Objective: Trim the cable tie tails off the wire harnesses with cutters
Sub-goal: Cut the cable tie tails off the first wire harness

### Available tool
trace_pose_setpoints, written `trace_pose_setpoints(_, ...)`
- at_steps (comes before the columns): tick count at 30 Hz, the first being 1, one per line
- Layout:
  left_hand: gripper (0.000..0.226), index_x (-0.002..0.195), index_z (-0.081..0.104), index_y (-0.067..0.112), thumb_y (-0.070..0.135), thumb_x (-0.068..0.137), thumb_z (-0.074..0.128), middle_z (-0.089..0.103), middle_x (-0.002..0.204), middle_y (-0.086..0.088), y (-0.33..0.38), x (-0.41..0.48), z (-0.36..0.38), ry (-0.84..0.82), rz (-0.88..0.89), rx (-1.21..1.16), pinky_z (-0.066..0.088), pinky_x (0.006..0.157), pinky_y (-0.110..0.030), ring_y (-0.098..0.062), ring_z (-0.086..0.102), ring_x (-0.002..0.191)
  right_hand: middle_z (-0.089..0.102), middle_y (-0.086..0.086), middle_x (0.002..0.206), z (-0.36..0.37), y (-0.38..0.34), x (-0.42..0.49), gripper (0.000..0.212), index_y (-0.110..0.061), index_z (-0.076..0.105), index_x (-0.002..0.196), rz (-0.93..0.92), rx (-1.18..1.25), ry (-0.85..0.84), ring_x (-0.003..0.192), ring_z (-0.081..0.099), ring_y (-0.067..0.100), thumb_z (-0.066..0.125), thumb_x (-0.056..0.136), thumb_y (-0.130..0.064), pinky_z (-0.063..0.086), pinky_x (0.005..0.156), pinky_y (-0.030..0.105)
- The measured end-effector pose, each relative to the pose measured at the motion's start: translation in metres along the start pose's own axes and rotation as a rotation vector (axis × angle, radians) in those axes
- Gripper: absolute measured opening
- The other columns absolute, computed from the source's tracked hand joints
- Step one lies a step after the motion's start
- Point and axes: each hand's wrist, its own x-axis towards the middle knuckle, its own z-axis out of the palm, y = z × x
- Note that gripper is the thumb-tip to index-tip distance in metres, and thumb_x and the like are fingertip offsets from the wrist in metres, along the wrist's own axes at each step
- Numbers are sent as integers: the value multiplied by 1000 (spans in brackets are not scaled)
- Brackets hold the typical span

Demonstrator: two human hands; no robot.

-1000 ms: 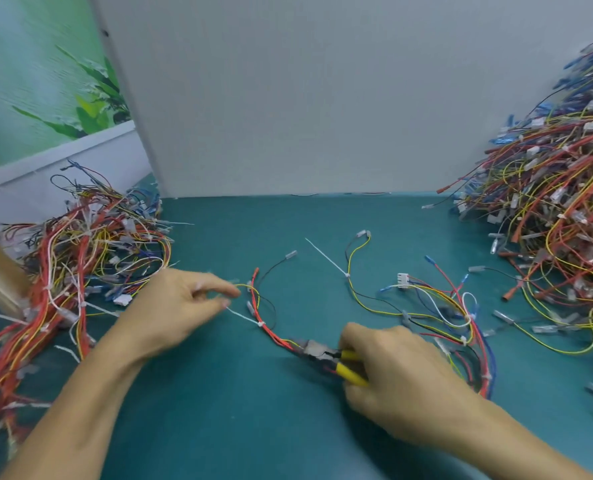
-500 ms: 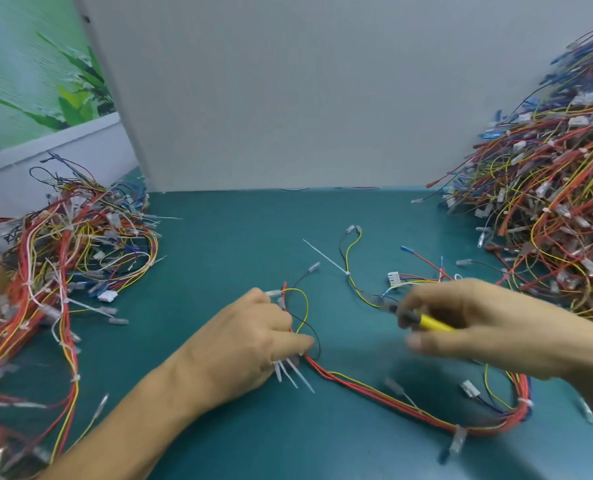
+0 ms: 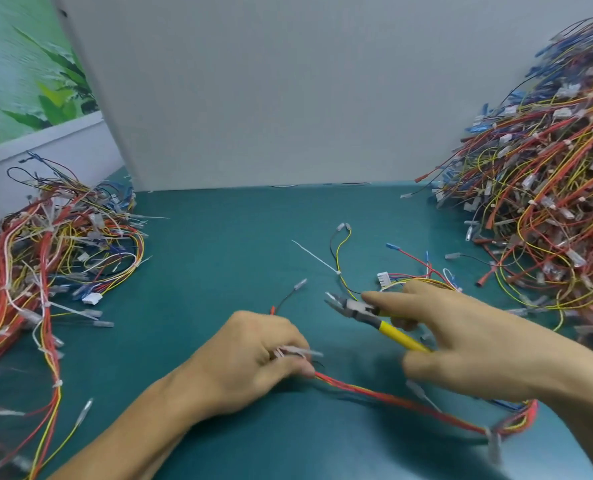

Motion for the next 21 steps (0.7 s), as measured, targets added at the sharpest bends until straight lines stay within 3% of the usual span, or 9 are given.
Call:
trace_pose_setpoints(2,12,72,72,21,30,79,67,65,66,8,-2,4,-3,2,-126,-127,42,59,-19,-5,55,60,49,-19,103,5,1,-1,60,-28,46,123,-5,-67,29,100,46,-3,50,67,-48,44,89,27)
trace_pose_setpoints(5,14,74,70,24,33,81,62,67,67,9,-4,6,-3,-37,-199,-237,45,64,-30,-14,57,64,49,-19,92,9,0,0,34,-31,55,100,-36,-179,98,91,48,4,53,73,-52,46,82,26)
trace_pose_setpoints(7,10,77,68,26,33,81,62,69,69,9,-5,6,-4,-45,-241,-305,48,65,-32,-16,59,63,48,-16,88,11,-2,-1,32,-29,54,90,-65,-238,92,88,49,8,46,73,-55,47,79,29)
trace_pose_setpoints(11,13,80,66,23,35,81,63,68,72,-11,-8,8,-4,-55,-284,-349,51,72,-45,-28,58,64,49,-13,89,11,-7,-4,29,-29,51,86,-45,-301,58,89,50,11,47,74,-56,48,78,33)
trace_pose_setpoints(15,14,78,65,24,37,81,62,65,71,-13,-7,9,-3,-60,-283,-329,49,67,-40,-22,52,61,49,-12,87,13,-12,-4,26,-32,48,82,-65,-295,49,86,49,10,47,73,-56,46,75,30)
trace_pose_setpoints(21,12,73,65,26,35,80,62,61,61,5,-5,10,-3,-54,-279,-302,41,58,-27,-6,48,57,52,-9,88,18,-17,-2,32,-31,54,92,-69,-292,60,86,51,13,46,73,-56,46,73,32)
